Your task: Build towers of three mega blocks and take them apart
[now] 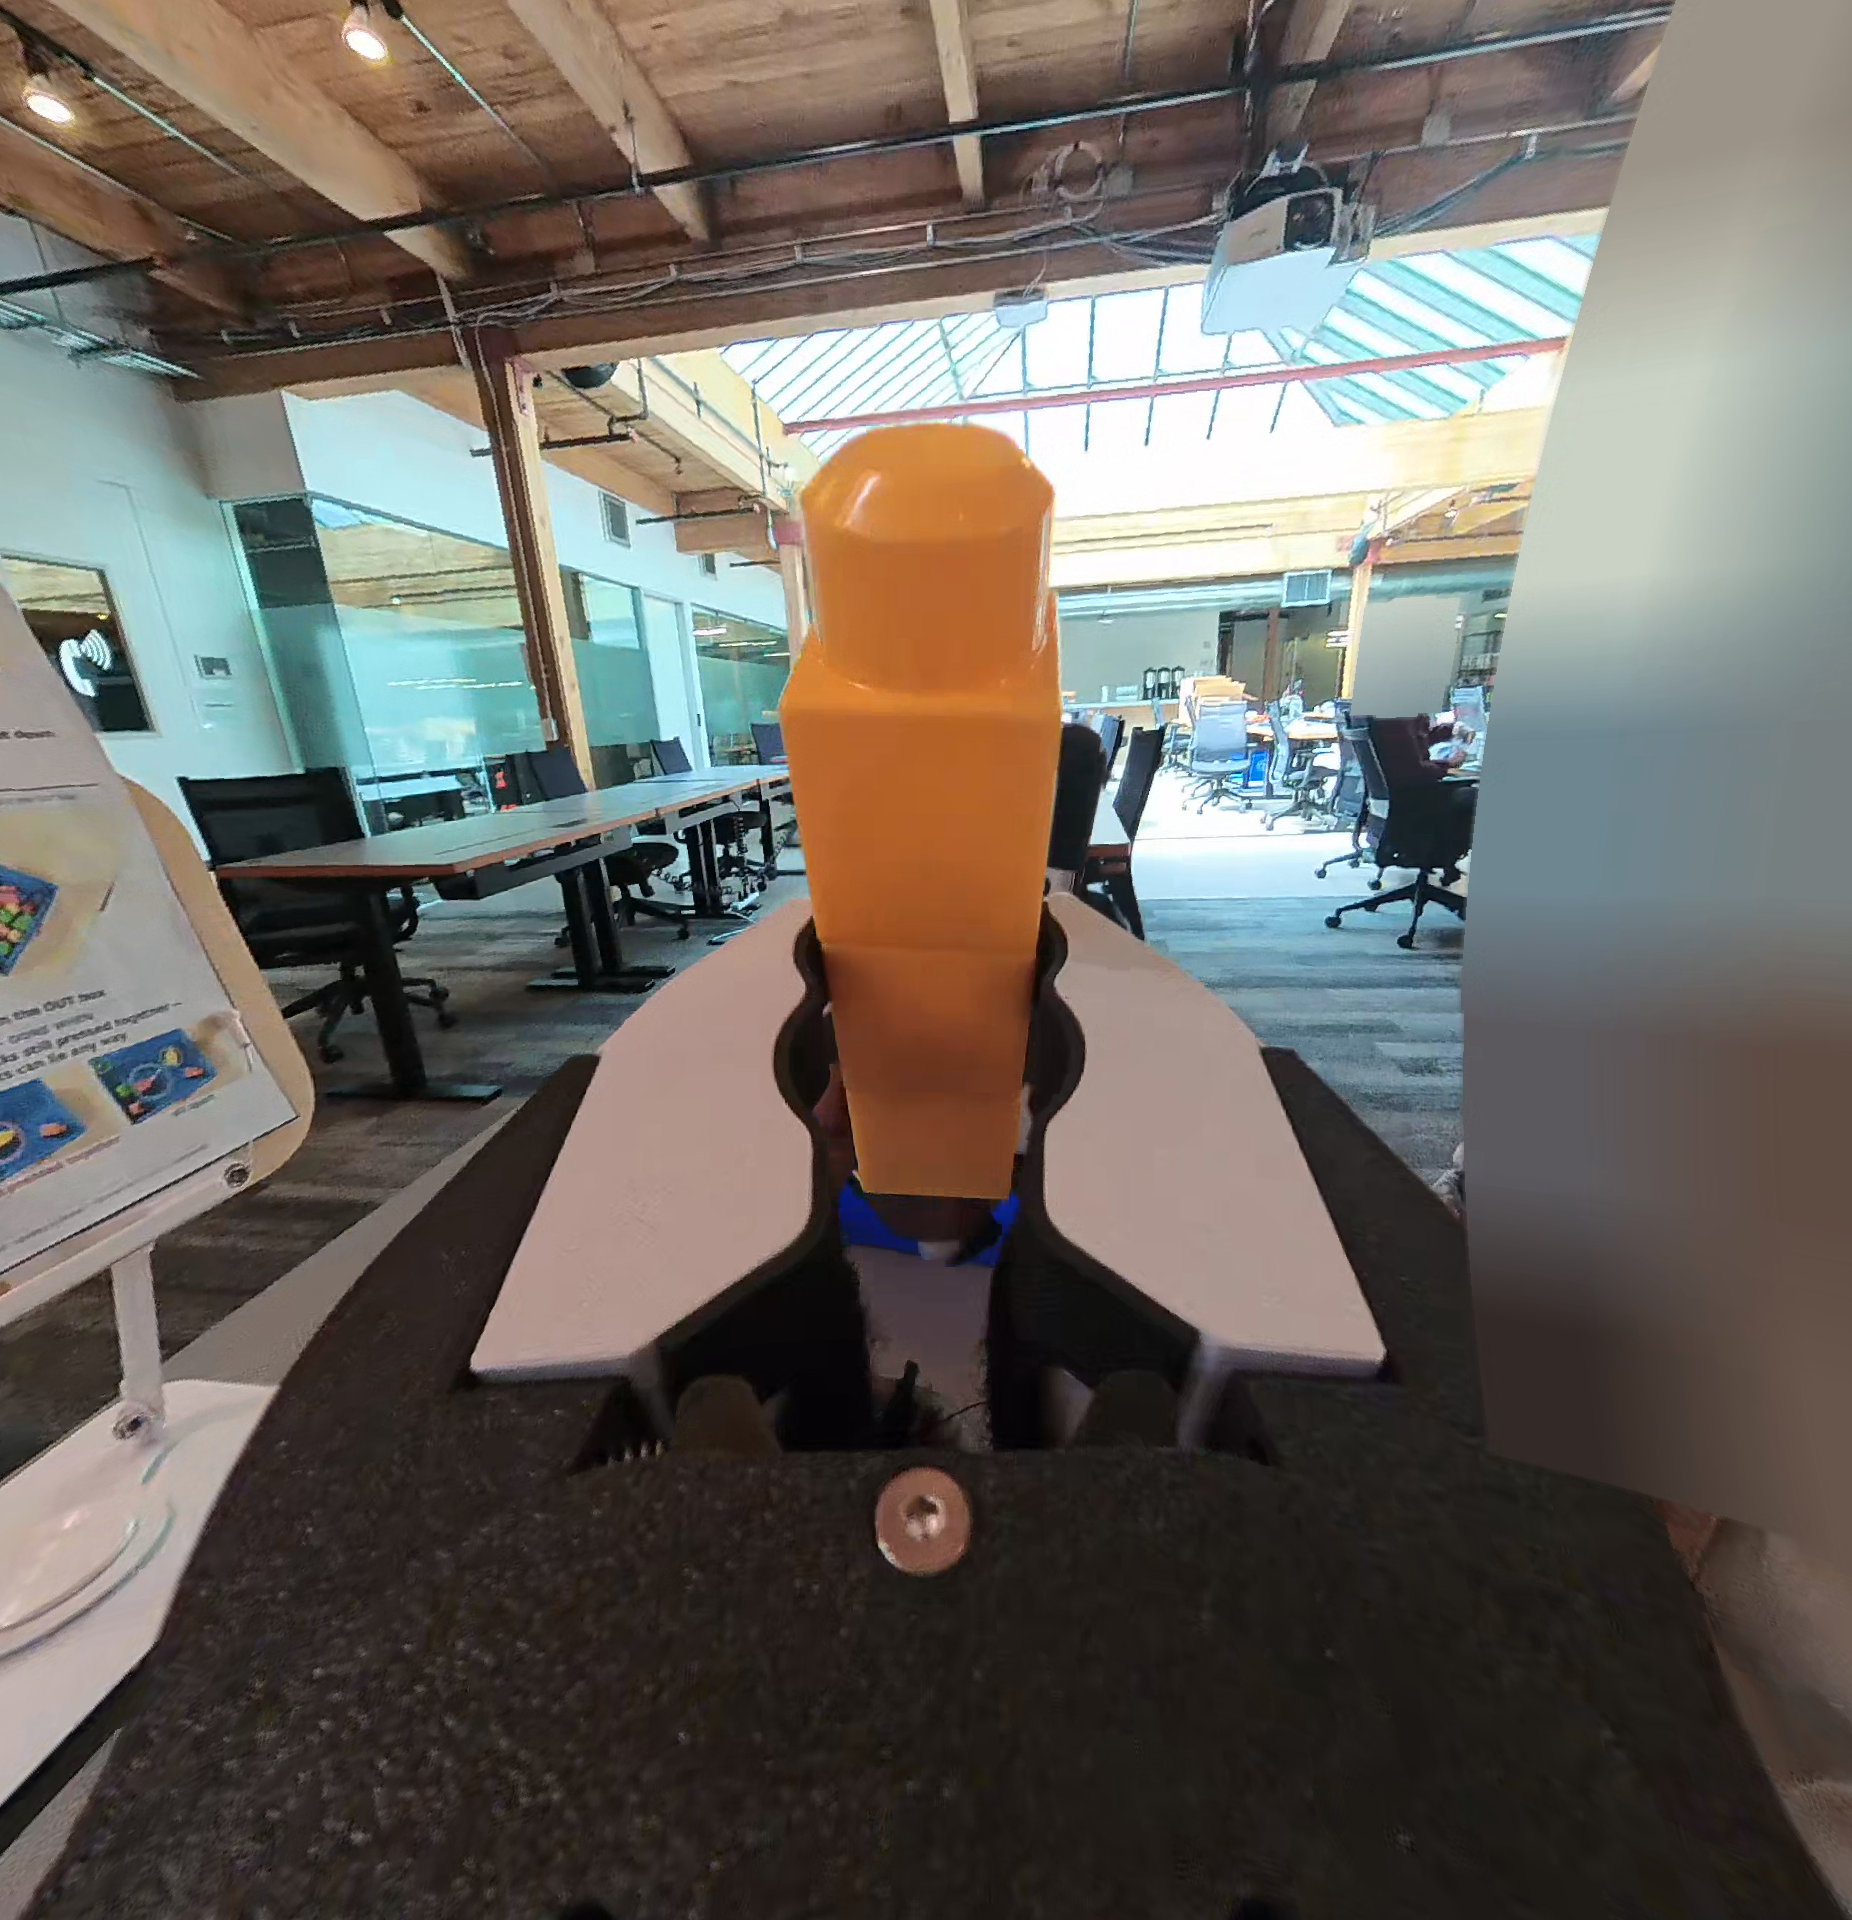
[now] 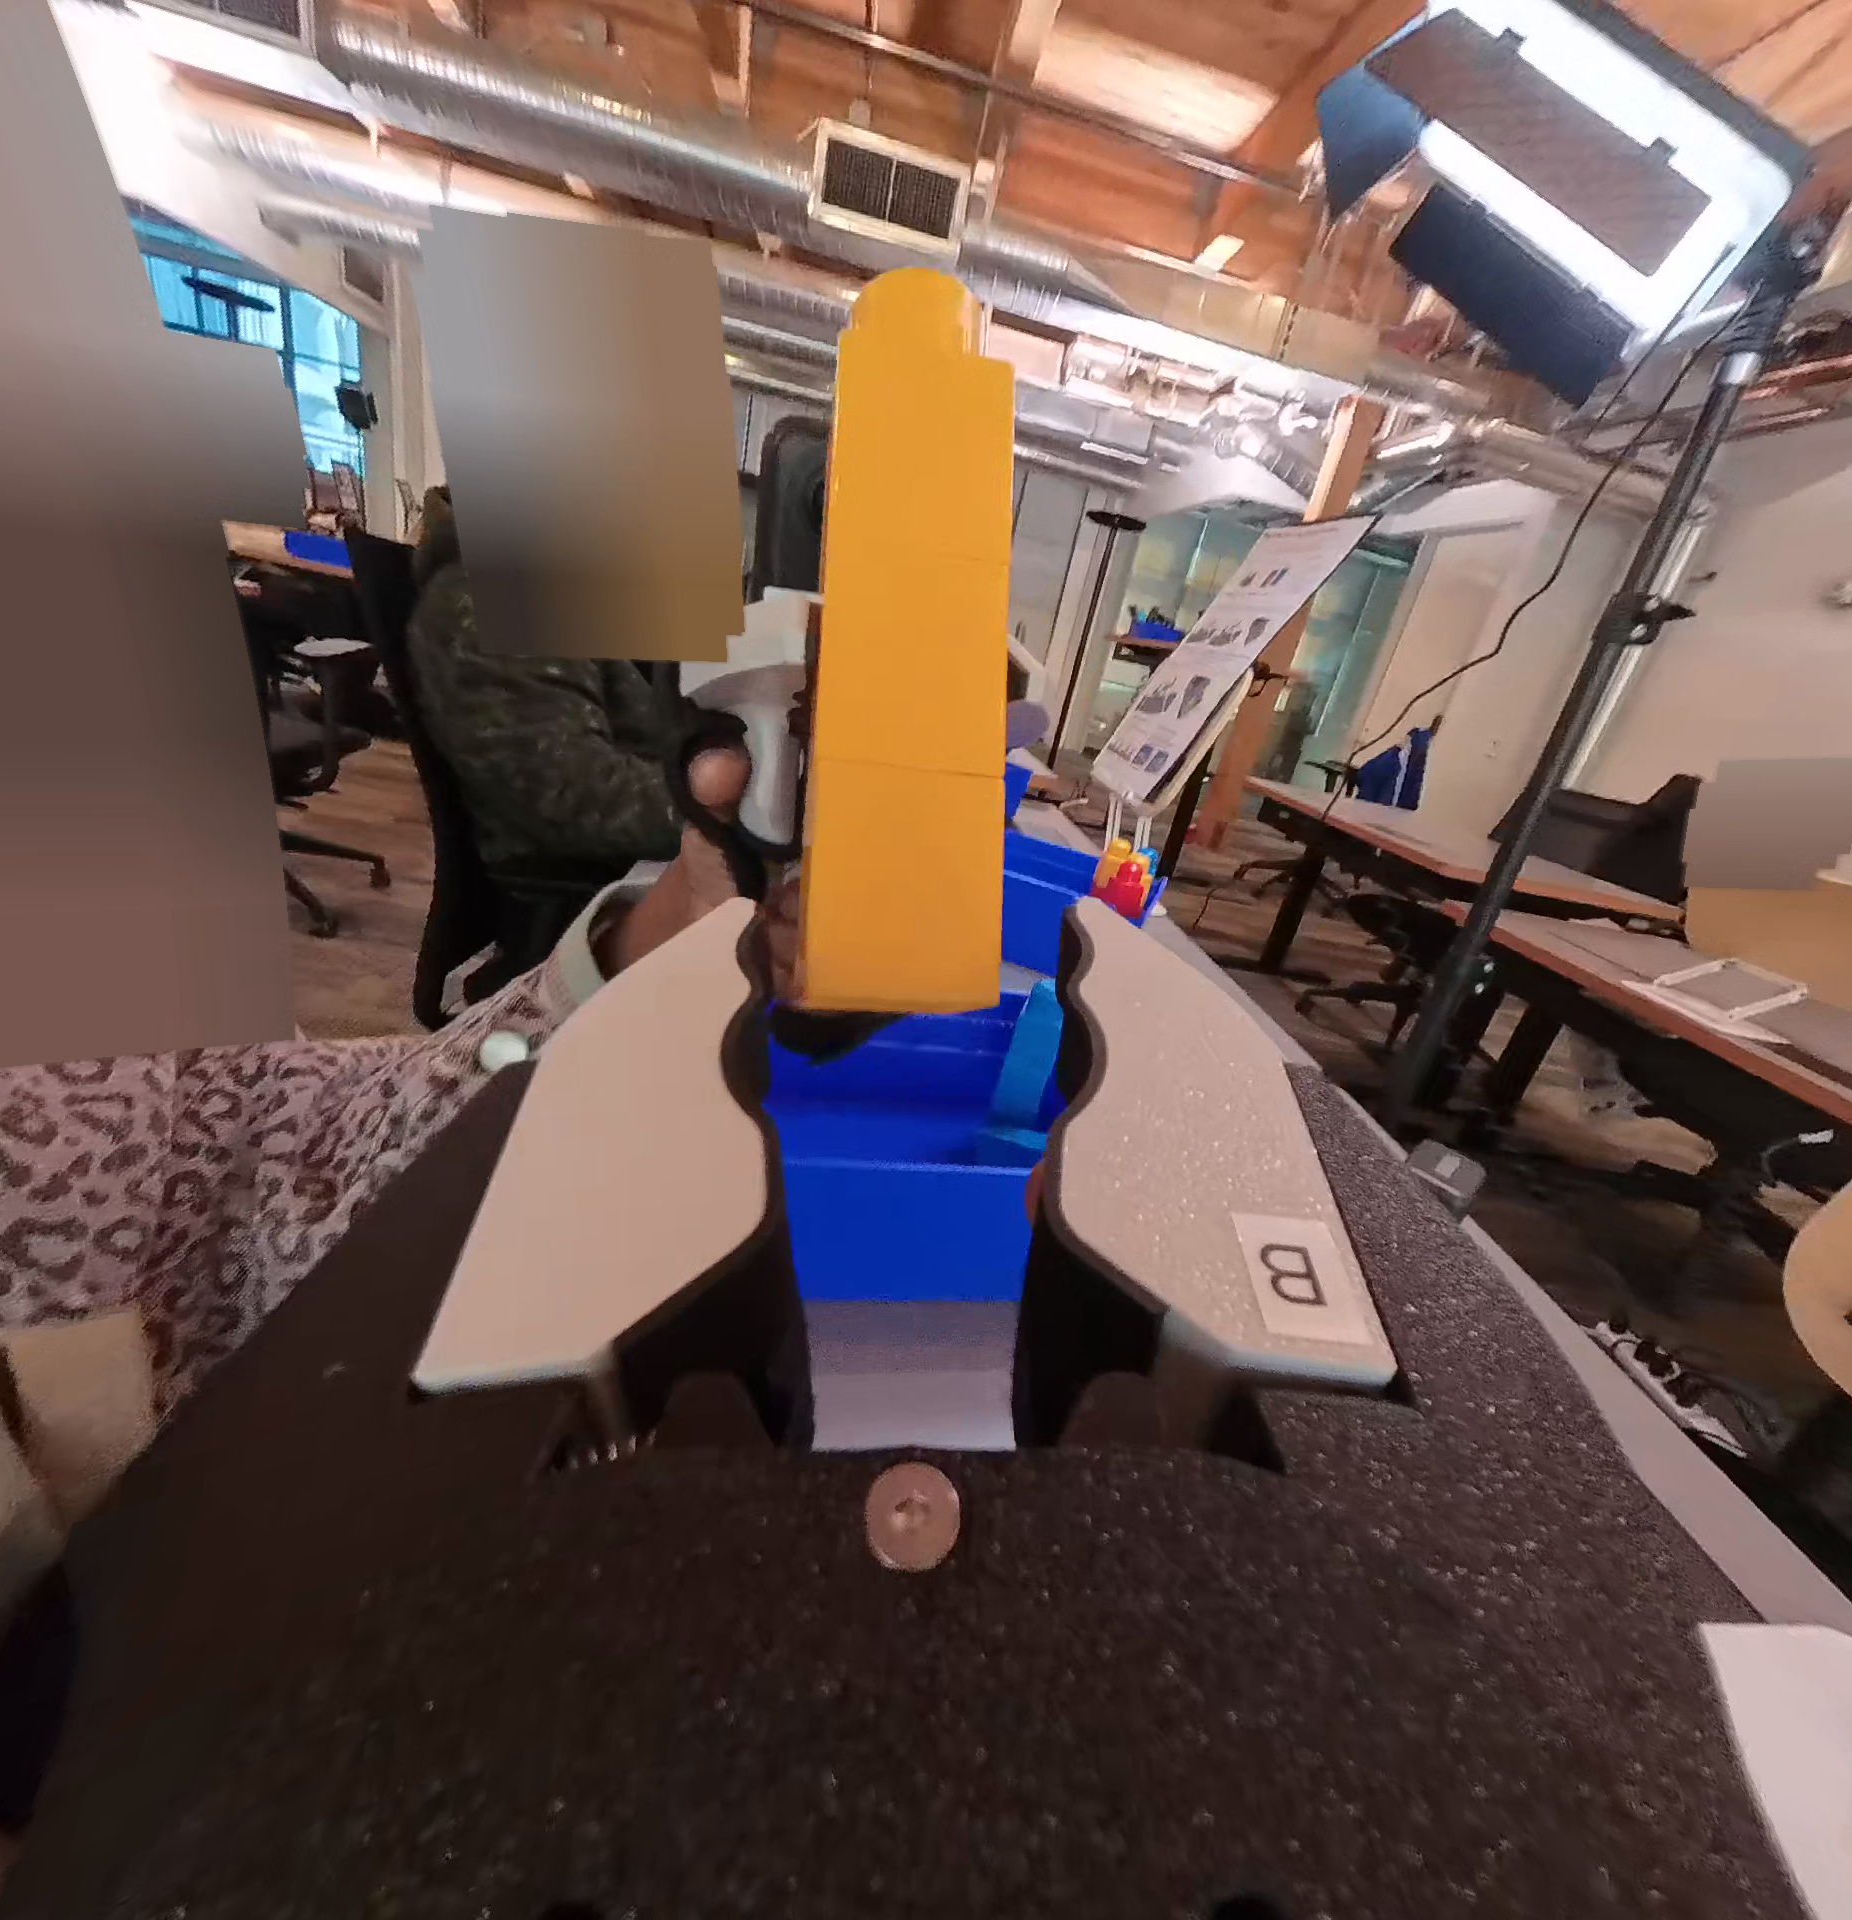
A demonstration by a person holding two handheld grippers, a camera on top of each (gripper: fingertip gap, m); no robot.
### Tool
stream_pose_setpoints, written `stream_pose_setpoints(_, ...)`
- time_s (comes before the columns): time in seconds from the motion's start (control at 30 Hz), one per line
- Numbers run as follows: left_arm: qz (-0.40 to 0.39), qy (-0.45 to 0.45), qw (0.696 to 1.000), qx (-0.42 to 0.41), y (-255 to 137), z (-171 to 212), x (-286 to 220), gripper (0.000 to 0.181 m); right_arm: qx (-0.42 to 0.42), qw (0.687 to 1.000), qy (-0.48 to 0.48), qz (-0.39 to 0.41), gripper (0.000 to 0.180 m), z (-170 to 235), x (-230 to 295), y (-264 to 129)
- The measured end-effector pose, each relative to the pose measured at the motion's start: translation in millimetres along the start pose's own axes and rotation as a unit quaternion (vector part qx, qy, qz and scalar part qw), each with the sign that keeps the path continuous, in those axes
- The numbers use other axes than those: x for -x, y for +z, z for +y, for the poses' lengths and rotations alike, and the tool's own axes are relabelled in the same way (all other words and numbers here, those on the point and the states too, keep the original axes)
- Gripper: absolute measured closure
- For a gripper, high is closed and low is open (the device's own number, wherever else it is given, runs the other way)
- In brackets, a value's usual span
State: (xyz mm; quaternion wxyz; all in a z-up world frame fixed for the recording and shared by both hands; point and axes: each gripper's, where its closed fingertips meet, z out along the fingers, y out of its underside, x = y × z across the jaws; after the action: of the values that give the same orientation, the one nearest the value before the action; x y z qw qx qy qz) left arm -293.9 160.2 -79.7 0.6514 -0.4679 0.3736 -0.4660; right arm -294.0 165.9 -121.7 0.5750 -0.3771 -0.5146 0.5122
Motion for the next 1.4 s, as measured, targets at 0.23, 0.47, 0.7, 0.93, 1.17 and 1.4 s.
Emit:
stream_pose_setpoints(0.23,-0.004,0.009,1.0,-0.021,2.4,-7.5,-1.4,0.145,-0.013,1.0,0.025,-0.008,0.143,-4.3,3.6,6.1)
stream_pose_setpoints(0.47,-0.017,0.022,1.0,-0.013,8.8,-4.9,-0.5,0.145,0.009,0.999,0.034,-0.012,0.143,-3.4,1.5,-2.6)
stream_pose_setpoints(0.7,-0.048,-0.033,0.979,-0.196,-30.3,-56.2,16.8,0.145,0.092,0.995,0.015,0.029,0.143,20.3,-20.7,-29.0)
stream_pose_setpoints(0.93,-0.235,0.015,0.963,-0.134,-121.2,-52.1,61.2,0.144,0.103,0.946,-0.004,0.307,0.143,-3.4,-99.8,-159.7)
stream_pose_setpoints(1.17,-0.283,0.026,0.95,-0.129,-137.4,-52.1,66.6,0.144,0.208,0.71,0.049,0.671,0.143,42.2,-122.2,-408.5)
stream_pose_setpoints(1.4,-0.287,0.047,0.946,-0.146,-135.7,-53.6,68.5,0.144,0.257,0.67,0.147,0.681,0.144,99.7,-112.2,-450.0)
